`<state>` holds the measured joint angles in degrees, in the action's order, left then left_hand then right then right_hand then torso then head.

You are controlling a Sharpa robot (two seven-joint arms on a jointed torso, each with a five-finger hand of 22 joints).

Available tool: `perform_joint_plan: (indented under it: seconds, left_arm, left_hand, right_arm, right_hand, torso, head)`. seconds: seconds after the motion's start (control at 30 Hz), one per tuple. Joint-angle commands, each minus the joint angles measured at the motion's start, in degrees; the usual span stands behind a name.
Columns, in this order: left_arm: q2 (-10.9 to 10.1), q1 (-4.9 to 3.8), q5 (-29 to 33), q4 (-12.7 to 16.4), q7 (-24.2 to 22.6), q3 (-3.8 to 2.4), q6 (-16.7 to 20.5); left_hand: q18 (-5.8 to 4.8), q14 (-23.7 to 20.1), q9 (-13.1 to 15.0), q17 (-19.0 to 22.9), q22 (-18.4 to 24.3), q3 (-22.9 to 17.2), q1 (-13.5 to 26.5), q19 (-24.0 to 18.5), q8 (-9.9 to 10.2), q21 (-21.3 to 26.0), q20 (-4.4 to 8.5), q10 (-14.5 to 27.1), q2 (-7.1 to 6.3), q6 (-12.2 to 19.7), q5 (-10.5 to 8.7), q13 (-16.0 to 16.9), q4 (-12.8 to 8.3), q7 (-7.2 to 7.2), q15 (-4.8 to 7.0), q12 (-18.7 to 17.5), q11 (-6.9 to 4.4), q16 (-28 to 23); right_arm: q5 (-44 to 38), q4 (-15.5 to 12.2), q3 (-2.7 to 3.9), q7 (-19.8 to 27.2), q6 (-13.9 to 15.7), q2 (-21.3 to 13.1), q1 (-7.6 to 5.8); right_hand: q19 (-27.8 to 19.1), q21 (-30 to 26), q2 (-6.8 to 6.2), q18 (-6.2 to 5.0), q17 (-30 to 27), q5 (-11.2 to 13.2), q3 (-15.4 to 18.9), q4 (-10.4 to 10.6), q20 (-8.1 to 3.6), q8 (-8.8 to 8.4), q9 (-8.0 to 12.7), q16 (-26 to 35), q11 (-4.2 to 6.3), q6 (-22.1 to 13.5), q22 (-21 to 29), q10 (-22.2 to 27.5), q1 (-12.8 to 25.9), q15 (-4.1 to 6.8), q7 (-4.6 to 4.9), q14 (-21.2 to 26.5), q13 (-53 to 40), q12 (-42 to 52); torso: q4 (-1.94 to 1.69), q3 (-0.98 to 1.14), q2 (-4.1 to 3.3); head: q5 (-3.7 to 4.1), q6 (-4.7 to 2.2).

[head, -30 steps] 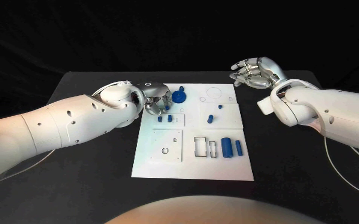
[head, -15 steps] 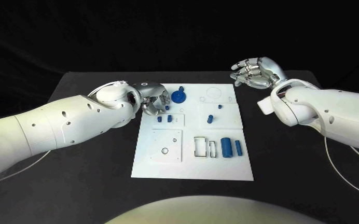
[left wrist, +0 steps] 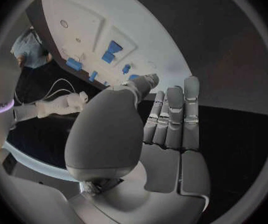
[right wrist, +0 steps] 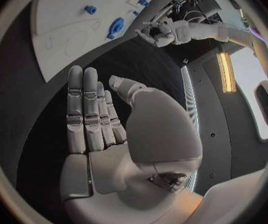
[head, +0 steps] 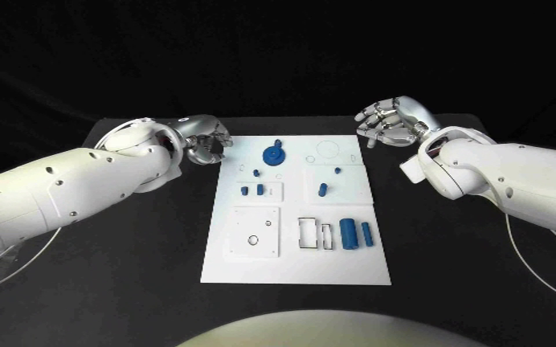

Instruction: Assemble the parts on the task board

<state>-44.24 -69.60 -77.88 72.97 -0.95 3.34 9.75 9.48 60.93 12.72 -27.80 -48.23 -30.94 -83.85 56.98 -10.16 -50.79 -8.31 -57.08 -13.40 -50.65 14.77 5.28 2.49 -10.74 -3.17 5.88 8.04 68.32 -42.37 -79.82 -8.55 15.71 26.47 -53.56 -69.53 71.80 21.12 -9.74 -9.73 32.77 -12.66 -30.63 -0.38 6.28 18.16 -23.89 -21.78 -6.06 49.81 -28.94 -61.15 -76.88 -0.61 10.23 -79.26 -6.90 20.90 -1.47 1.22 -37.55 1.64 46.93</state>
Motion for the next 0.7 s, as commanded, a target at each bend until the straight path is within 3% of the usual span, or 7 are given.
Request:
perform_joint_plan:
  seconds: [0.03,0.17,0.2,0.37,0.4,0.47,0.7]
  left_arm:
    - [-1.6,-0.76,21.1,-0.1,-4.1,-0.24,-1.5]
    - [-4.0,-1.47,41.6,0.5,-9.4,-0.42,-4.5]
    - [-4.3,-1.53,44.7,0.8,-10.3,-0.43,-5.1]
    - [-5.8,-1.72,59.1,3.3,-15.0,-0.43,-7.0]
    - [-5.9,-1.74,60.6,3.9,-15.6,-0.4,-7.1]
    - [-6.2,-1.76,63.1,5.0,-16.7,-0.34,-7.1]
    - [-6.8,-1.76,68.7,9.2,-20.1,-0.19,-5.7]
  left_hand:
    - [1.12,-1.3,0.2,1.0,0.0,-0.7,-0.4,-0.9,-0.7,0.4,0.15,-1.1,-0.13,-1.5,-0.06,0.1,-0.3,-0.3,0.06,1.0,-0.12,-1.6]
    - [1.08,-3.7,0.2,2.3,-0.3,-1.5,-0.4,-1.3,-1.2,0.1,0.1,-1.5,0.21,-1.8,-0.12,0.3,-0.7,-0.51,-0.02,2.2,0.0,-4.1]
    - [1.06,-4.3,0.3,2.5,-0.3,-1.5,0.0,-1.7,-1.7,0.1,0.05,-2.1,0.46,-2.4,-0.18,0.6,-0.6,-0.55,-0.07,3.0,-0.04,-4.7]
    - [1.1,-6.4,0.5,3.5,1.0,0.3,3.1,-4.1,-2.6,2.7,-0.34,-5.3,0.41,-2.3,-0.33,1.8,1.0,0.14,-0.08,6.4,-0.9,-6.9]
    - [1.16,-6.8,0.6,3.8,1.8,1.3,3.6,-4.6,-2.8,4.0,-0.07,-10.0,0.54,-2.1,-0.31,3.1,1.2,0.83,0.62,9.6,-2.23,-7.6]
    - [1.12,-7.6,0.7,4.3,2.8,1.8,4.0,-5.0,-3.2,5.5,0.14,-9.3,0.45,-2.2,-0.22,3.2,1.4,0.93,0.64,9.9,-2.35,-8.7]
    - [0.99,-8.7,1.1,5.3,5.6,2.5,4.5,-4.9,-4.5,9.3,-0.52,-4.2,0.64,-2.7,-0.17,2.0,2.1,0.47,-0.32,7.3,-0.94,-11.1]
  right_arm:
    - [-16.1,-1.1,0.05,-5.3,-7.3,-0.4,0.05]
    - [-32.6,-3.3,0.18,-10.6,-10.9,-1.0,-0.05]
    - [-34.9,-3.6,0.2,-11.4,-11.3,-1.0,-0.07]
    - [-47.9,-5.7,0.27,-15.8,-12.5,-0.6,-0.16]
    - [-49.9,-6.0,0.28,-16.5,-12.7,-0.5,-0.17]
    - [-53.2,-6.5,0.29,-17.8,-13.1,-0.1,-0.18]
    - [-61.4,-8.0,0.28,-21.3,-14.5,2.0,-0.19]
  right_hand:
    - [1.5,2.6,-0.09,-0.63,1.4,-0.7,-0.5,-0.7,-0.9,-0.41,0.3,-2.1,0.71,1.4,-1.9,-1.6,-0.5,0.76,-0.49,-2.9,0.4,-0.6]
    - [5.2,18.4,-1.01,1.1,7.5,0.0,-2.8,-1.8,-1.91,-2.05,1.6,-10.8,1.7,3.9,-15.5,-4.4,0.9,1.58,-1.3,-6.4,1.5,-4.1]
    - [7.3,26.8,-1.37,2.44,13.1,0.5,-2.9,-1.3,-1.8,-2.27,1.8,-18.0,2.03,4.4,-23.0,-4.1,2.0,1.28,-1.41,-7.9,1.9,-5.2]
    - [9.9,43.1,-2.91,4.68,27.2,1.4,-4.4,-1.2,-1.6,-3.86,2.3,-35.9,1.46,4.9,-38.0,-5.0,3.8,1.07,-1.44,-7.6,2.5,-8.8]
    - [9.9,44.8,-3.09,4.87,28.4,1.4,-4.7,-1.3,-1.43,-4.15,2.4,-37.7,1.53,5.0,-39.6,-5.3,3.9,1.03,-1.42,-7.4,2.5,-9.4]
    - [10.1,47.3,-3.48,5.17,30.3,1.5,-4.8,-1.2,-1.26,-4.46,2.4,-40.3,1.33,5.2,-42.0,-5.1,4.3,0.86,-1.33,-7.3,2.5,-10.4]
    - [11.7,54.2,-4.15,6.31,35.5,1.9,-4.7,-0.9,-0.55,-5.25,2.3,-47.3,0.77,5.1,-48.3,-4.1,5.0,0.43,-1.26,-7.7,2.5,-12.5]
  torso:
    - [0.06,0.06,-0.05]
    - [0.13,0.05,-0.12]
    - [0.11,0.04,-0.12]
    - [0.05,-0.24,-0.22]
    - [0.05,-0.24,-0.22]
    - [0.01,-0.18,-0.2]
    - [0.09,-0.15,-0.3]
  head:
    - [0.66,-0.4]
    - [1.41,-0.87]
    - [1.62,-0.97]
    - [2.22,-1.39]
    - [2.22,-1.39]
    - [2.2,-1.36]
    - [2.38,-1.19]
